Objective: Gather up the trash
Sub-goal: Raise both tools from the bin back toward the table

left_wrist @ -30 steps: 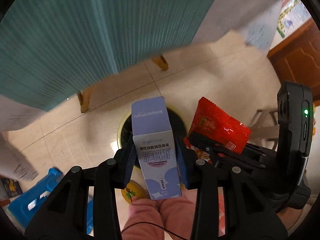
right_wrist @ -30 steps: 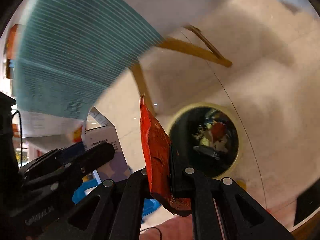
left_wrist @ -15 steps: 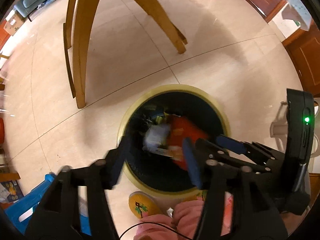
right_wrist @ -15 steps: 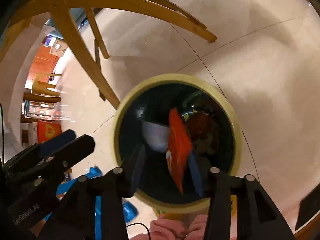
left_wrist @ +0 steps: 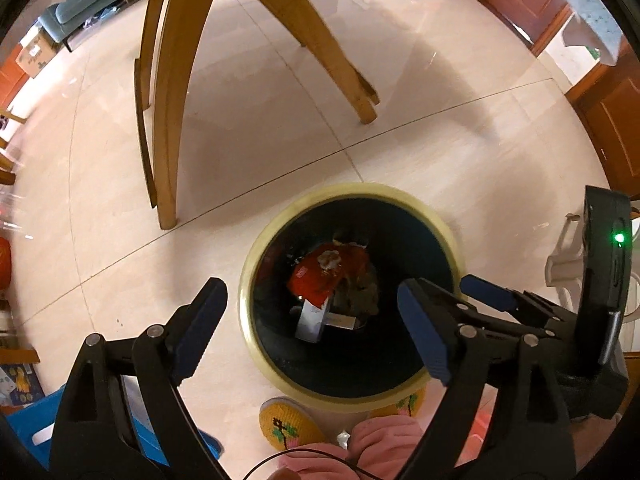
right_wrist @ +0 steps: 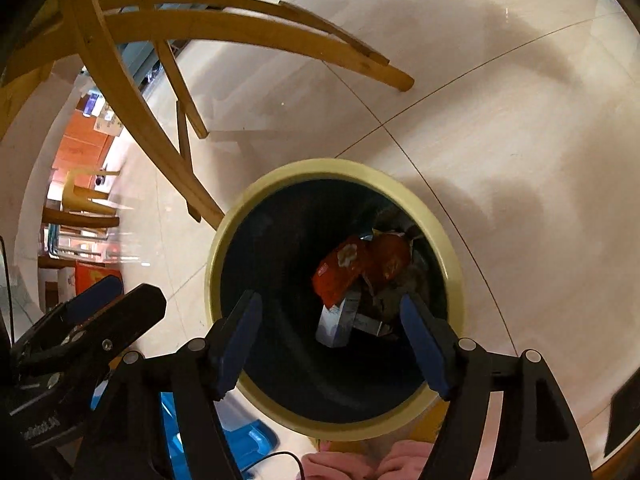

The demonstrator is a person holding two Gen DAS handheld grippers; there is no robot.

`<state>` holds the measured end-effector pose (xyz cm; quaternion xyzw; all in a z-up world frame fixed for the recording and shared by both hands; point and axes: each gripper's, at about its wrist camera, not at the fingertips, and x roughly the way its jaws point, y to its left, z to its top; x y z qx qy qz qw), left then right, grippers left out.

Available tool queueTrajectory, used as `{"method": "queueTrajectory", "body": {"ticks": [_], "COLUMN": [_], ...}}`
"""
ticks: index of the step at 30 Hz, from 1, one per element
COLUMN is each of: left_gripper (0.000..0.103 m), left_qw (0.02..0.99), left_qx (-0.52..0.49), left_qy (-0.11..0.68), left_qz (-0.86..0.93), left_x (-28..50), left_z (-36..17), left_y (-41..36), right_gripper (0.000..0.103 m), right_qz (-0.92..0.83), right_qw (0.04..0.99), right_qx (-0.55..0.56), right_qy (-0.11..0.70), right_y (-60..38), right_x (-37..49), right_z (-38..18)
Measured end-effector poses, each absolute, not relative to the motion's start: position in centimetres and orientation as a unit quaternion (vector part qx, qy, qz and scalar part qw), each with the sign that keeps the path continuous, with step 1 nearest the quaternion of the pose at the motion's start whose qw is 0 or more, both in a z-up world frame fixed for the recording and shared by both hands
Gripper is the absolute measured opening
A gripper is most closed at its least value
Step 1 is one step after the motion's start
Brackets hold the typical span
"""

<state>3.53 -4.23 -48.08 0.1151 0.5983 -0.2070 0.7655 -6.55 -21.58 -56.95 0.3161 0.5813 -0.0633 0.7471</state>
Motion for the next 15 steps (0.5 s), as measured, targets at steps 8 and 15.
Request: {"method": "queueTrajectory", "body": {"ticks": [8,15], "left_gripper": [0.085,0.085], "left_qw": [0.777,0.785], "left_qx": [0.115,0.109], "left_qy": [0.580,0.566], "left_qz": [-0.218,-0.227], "left_x": [2.0,1.0], "left_z": [-42.9,-34.1], "left_y": [-4.2,-3.1], "right_gripper": [0.073,0.076], "right_qz": [-0.065,-0.072], "right_qw": [0.758,0.763], "right_qx": [0.320,0.333], "right_qy": [0.565,0.550], "right_y": [-21.5,-21.8], "right_x": [-7.7,-9.2], "right_z": [-52.0,-43.8]}}
